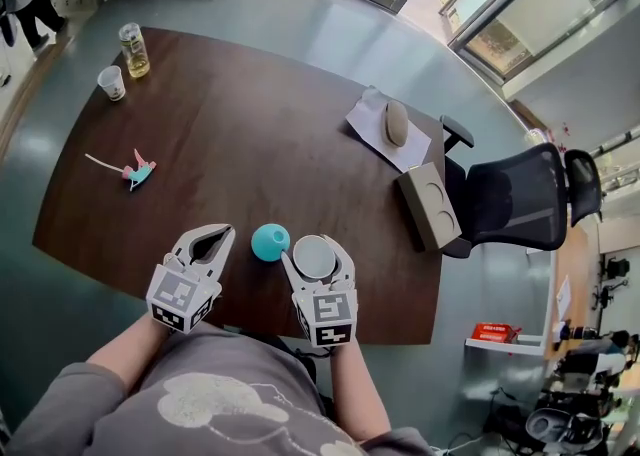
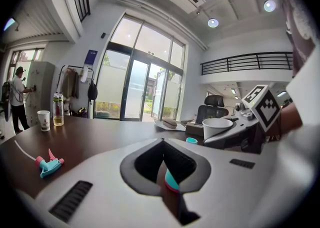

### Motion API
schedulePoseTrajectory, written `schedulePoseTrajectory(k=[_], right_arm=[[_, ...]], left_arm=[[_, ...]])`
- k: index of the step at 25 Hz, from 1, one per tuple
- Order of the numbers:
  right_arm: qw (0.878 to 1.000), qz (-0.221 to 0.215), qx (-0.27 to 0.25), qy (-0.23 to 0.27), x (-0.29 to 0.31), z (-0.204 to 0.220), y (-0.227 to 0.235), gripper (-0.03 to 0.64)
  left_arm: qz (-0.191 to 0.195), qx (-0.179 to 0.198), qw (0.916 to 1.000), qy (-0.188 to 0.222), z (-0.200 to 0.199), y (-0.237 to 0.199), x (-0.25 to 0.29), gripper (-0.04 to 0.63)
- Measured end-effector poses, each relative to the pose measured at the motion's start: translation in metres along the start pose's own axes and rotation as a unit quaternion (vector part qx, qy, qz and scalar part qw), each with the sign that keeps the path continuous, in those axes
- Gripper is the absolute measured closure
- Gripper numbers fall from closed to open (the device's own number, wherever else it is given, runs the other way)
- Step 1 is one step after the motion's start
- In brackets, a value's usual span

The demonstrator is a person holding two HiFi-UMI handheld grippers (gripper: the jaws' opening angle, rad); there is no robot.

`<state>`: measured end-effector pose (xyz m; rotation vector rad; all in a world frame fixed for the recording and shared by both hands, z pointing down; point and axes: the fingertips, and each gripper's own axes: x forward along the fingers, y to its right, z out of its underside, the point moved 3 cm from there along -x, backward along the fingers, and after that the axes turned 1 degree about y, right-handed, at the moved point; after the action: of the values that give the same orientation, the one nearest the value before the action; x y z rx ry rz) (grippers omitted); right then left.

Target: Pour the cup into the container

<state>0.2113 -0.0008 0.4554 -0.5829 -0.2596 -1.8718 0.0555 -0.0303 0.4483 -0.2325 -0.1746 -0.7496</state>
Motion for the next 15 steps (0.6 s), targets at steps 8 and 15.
schedulePoseTrajectory(k=[8, 15], right_arm=[[0.997, -0.029, -0.054, -0.048, 0.0081, 0.0023, -0.0082, 0.318], [0.990, -0.042, -0.094, -0.093, 0.0112, 0.0006, -0.0062, 0.318]], left_arm=[[0.006, -0.007, 1.0000, 0.002, -0.0003, -0.0074, 0.0024, 0.589], [0.011, -0.010, 0.9999, 0.004, -0.0022, -0.0104, 0.0052, 0.589]])
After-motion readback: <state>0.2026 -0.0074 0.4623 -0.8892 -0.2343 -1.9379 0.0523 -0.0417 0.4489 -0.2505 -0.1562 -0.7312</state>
